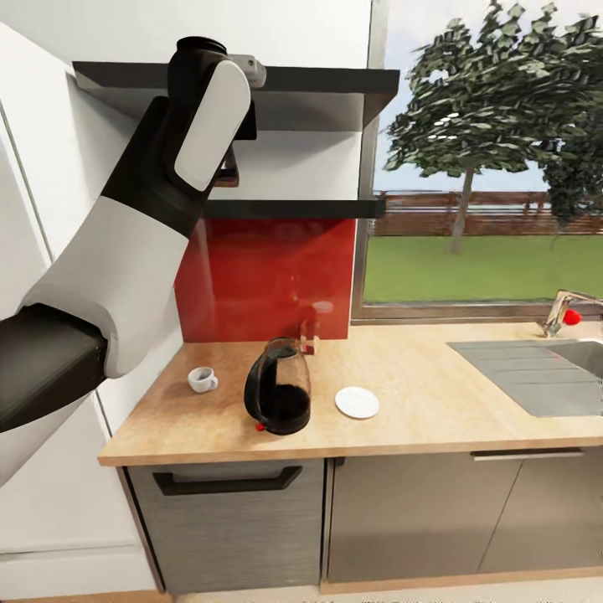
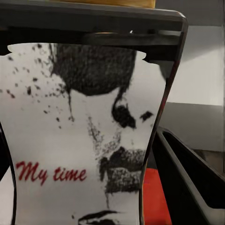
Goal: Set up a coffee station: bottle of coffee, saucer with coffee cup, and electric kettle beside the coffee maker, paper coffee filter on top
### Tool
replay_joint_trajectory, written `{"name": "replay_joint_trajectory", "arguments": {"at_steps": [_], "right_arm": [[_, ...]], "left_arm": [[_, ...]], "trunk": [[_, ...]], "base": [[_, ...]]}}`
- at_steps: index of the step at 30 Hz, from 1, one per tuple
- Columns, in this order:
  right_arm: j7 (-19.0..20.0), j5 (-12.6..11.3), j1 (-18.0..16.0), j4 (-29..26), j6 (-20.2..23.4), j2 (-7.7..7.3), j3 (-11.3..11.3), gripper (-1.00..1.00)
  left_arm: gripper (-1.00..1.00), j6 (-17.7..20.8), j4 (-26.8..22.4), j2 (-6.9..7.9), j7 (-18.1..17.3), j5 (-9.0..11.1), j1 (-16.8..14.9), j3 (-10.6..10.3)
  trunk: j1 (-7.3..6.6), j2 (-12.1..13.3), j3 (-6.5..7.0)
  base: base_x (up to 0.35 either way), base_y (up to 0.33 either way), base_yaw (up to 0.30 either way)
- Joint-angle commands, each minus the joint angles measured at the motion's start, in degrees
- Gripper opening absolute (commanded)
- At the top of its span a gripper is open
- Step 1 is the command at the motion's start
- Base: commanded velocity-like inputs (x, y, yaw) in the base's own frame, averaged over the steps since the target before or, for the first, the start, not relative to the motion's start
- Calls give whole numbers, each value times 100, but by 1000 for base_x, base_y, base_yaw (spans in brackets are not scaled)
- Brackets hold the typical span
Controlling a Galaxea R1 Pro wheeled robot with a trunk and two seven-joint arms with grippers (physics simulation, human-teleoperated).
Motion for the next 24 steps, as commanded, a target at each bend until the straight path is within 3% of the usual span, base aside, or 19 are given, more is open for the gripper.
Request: {"name": "replay_joint_trajectory", "arguments": {"at_steps": [1,15,24], "right_arm": [[1,33,-8,14,-19,-4,-48,100],[-17,34,-8,14,-19,-4,-46,100],[-18,34,-8,14,-19,-4,-38,100]], "left_arm": [[-100,21,-1,0,42,41,-7,-7],[-100,26,6,0,37,41,-7,-7],[-100,26,15,0,37,42,-7,1]], "trunk": [[1,-6,-9],[1,-6,-9],[1,-6,-9]], "base": [[-17,0,-157],[-4,-59,-128],[0,-20,-216]]}}
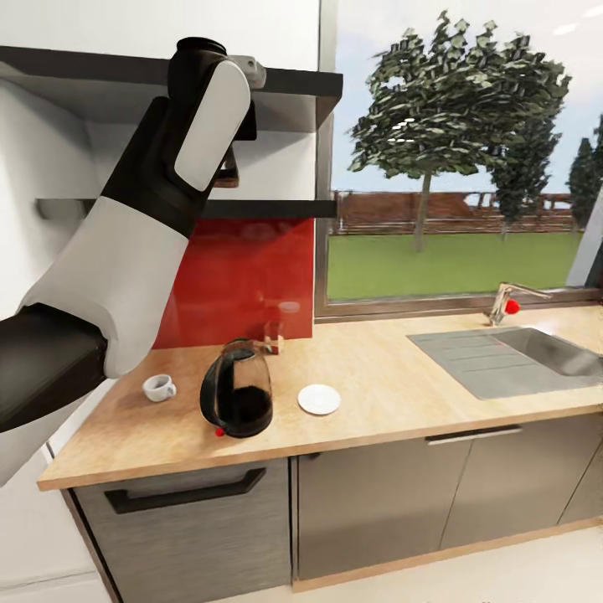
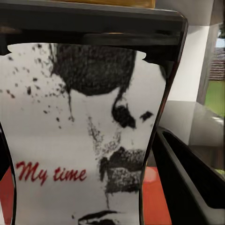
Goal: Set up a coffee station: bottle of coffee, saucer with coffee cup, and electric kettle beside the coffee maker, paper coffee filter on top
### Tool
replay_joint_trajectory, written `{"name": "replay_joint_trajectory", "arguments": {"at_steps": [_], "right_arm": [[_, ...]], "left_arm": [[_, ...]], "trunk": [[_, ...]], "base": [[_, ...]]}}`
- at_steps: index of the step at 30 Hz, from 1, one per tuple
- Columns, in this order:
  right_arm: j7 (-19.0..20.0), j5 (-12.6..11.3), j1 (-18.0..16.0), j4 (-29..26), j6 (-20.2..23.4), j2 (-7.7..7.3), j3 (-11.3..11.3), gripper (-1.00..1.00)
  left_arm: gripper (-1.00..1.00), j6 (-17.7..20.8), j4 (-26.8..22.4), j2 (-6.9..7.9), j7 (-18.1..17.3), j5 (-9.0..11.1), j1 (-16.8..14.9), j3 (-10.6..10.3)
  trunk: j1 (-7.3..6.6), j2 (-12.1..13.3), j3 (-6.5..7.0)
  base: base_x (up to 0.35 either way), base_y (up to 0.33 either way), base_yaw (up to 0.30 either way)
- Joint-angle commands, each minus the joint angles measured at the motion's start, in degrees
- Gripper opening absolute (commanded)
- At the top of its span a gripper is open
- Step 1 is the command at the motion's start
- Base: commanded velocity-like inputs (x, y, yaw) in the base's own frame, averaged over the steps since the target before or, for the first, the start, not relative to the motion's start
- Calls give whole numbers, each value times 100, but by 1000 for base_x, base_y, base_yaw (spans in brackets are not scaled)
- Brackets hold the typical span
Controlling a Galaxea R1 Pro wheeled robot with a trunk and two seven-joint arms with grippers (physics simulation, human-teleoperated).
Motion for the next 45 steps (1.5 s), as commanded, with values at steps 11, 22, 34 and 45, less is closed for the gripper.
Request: {"name": "replay_joint_trajectory", "arguments": {"at_steps": [11,22,34,45], "right_arm": [[8,37,-8,14,-19,-5,-38,100],[8,38,-8,14,-119,-6,-37,100],[8,56,-8,14,-450,-13,-32,100],[8,57,-8,14,-468,-13,-32,100]], "left_arm": [[-100,20,8,0,44,47,-7,-7],[-100,20,9,0,44,48,-7,-7],[-100,20,9,0,44,48,-7,-7],[-100,20,12,0,36,48,-7,-7]], "trunk": [[1,-6,-9],[1,-6,-9],[1,-6,-9],[1,-6,-9]], "base": [[0,0,-80],[0,0,-239],[0,0,-258],[0,0,-258]]}}
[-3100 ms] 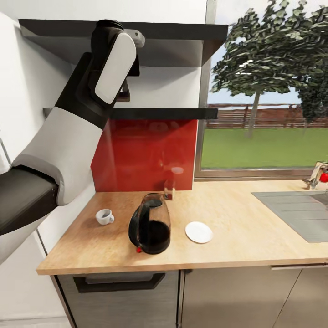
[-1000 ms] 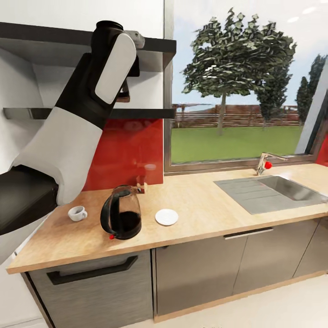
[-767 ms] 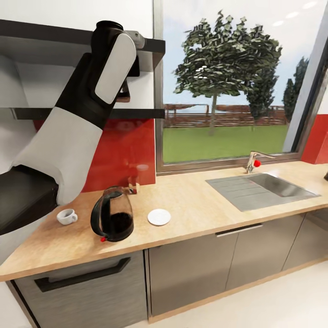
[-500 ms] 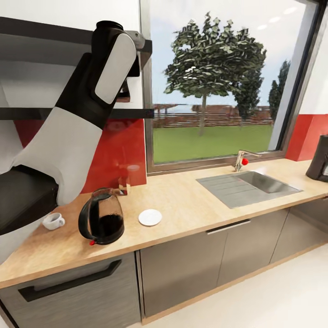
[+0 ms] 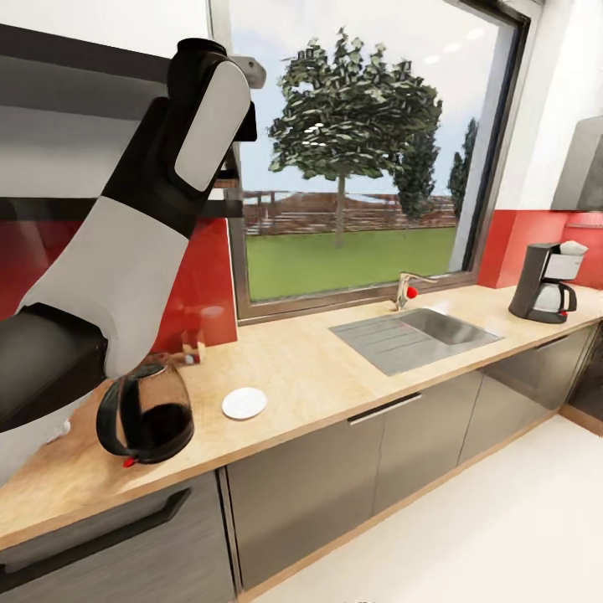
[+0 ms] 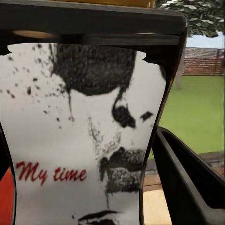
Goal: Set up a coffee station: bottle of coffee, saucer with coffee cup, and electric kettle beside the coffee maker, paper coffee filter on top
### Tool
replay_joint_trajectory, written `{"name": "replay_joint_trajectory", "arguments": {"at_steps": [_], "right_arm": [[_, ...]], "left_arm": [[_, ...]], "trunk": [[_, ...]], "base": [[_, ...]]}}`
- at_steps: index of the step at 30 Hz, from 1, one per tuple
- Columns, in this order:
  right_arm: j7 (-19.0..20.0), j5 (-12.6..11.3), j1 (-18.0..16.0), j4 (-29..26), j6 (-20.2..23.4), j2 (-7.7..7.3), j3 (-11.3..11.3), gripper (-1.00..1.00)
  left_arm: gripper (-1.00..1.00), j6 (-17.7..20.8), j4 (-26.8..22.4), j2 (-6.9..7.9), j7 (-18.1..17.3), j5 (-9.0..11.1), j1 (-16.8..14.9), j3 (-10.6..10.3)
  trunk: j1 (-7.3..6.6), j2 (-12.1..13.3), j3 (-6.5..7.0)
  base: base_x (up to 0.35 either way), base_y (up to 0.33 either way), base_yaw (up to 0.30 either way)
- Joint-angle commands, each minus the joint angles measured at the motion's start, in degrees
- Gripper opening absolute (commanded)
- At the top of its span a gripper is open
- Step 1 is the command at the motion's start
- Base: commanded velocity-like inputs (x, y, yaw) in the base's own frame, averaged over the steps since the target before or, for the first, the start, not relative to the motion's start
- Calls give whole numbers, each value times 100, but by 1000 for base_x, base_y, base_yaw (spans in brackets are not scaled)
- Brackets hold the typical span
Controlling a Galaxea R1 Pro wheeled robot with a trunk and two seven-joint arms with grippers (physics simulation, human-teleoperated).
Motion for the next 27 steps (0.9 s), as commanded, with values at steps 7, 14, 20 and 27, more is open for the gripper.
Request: {"name": "replay_joint_trajectory", "arguments": {"at_steps": [7,14,20,27], "right_arm": [[5,27,-9,15,-3,-5,-46,100],[11,29,-9,15,-1,-5,-34,100],[10,16,-9,15,5,-4,-62,100],[11,11,-9,15,1,-4,-71,100]], "left_arm": [[-100,23,28,0,43,26,-8,-5],[-100,23,34,0,43,27,-8,-1],[-100,23,44,0,43,30,-8,0],[-100,23,40,0,43,32,-8,-1]], "trunk": [[1,-7,-8],[1,-7,-8],[1,-7,-6],[1,-7,9]], "base": [[169,-141,-54],[224,-224,-2],[223,-232,-37],[129,-133,-207]]}}
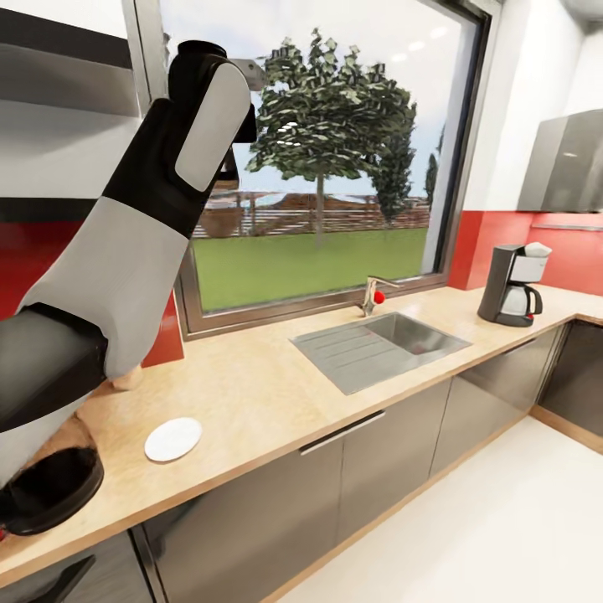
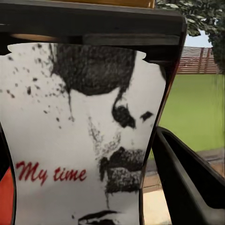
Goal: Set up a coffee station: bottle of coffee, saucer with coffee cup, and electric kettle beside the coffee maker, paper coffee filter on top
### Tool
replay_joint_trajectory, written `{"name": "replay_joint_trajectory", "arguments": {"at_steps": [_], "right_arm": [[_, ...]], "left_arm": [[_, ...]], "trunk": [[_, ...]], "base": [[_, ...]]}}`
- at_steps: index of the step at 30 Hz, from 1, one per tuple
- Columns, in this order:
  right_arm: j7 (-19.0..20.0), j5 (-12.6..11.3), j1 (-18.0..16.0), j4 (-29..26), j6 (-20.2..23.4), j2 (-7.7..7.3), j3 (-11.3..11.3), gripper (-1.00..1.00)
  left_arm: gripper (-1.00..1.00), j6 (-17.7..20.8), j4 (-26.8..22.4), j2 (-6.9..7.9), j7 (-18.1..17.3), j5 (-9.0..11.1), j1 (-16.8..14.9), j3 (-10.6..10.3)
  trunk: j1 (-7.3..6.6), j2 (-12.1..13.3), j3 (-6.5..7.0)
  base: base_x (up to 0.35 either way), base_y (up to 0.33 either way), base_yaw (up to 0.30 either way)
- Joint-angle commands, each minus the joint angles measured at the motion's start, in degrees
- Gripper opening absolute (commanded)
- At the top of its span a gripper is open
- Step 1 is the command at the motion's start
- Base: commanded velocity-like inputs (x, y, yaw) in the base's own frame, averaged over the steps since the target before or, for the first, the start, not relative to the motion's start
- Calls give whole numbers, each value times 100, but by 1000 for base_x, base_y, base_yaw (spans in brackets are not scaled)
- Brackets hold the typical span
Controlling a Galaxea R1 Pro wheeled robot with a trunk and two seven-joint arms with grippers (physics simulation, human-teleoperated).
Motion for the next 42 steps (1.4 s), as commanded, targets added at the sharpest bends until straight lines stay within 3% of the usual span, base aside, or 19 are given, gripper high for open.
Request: {"name": "replay_joint_trajectory", "arguments": {"at_steps": [1,11,12,17,18,19,20,22,25,26,30,35,42], "right_arm": [[12,28,-9,15,-19,-5,-48,100],[12,28,-9,15,-26,-7,-49,100],[12,28,-9,15,-28,-11,-49,100],[12,28,-9,15,-29,-13,-49,100],[12,28,-9,15,-29,-13,-49,100],[12,28,-9,15,-29,-13,-46,100],[12,28,-9,15,-29,-13,-46,100],[12,28,-9,15,-29,-12,-45,100],[12,28,-9,15,-29,-11,-41,100],[12,28,-10,15,-29,-11,-41,100],[12,28,-9,15,-29,-10,-40,100],[12,28,-9,15,-29,-7,-41,100],[13,47,-9,15,-14,-5,-11,100]], "left_arm": [[-100,23,-2,0,45,26,-8,-11],[-100,17,-3,0,-56,30,-1,-14],[-100,15,-3,0,-380,31,0,-14],[-100,14,-9,0,-1027,31,9,-20],[-100,12,-20,0,-1305,31,13,-20],[-100,-291,-53,0,-2091,33,55,-31],[-100,-376,-57,0,-2172,34,81,-36],[-100,-643,-156,0,-2372,38,278,-59],[-100,-802,-725,0,-2476,39,835,-71],[-100,-874,-1042,0,-2498,40,1291,-141],[-100,-1469,-1413,0,-2497,40,2103,-906],[-100,-1634,-1456,0,-2495,38,2570,-1033],[-100,-1845,-1440,0,-2495,33,2827,-1047]], "trunk": [[1,-4,-5],[1,-4,21],[1,-4,24],[1,-4,37],[1,-4,40],[1,-4,43],[1,-4,45],[1,-4,51],[1,-4,59],[1,-4,61],[1,-4,72],[1,-4,85],[1,-4,89]], "base": [[35,-36,-256],[11,-11,-268],[1,-1,-273],[0,0,-273],[0,0,-273],[0,0,-273],[0,0,-273],[0,0,-273],[0,0,-273],[0,0,-273],[0,0,-273],[0,0,-260],[120,-50,-71]]}}
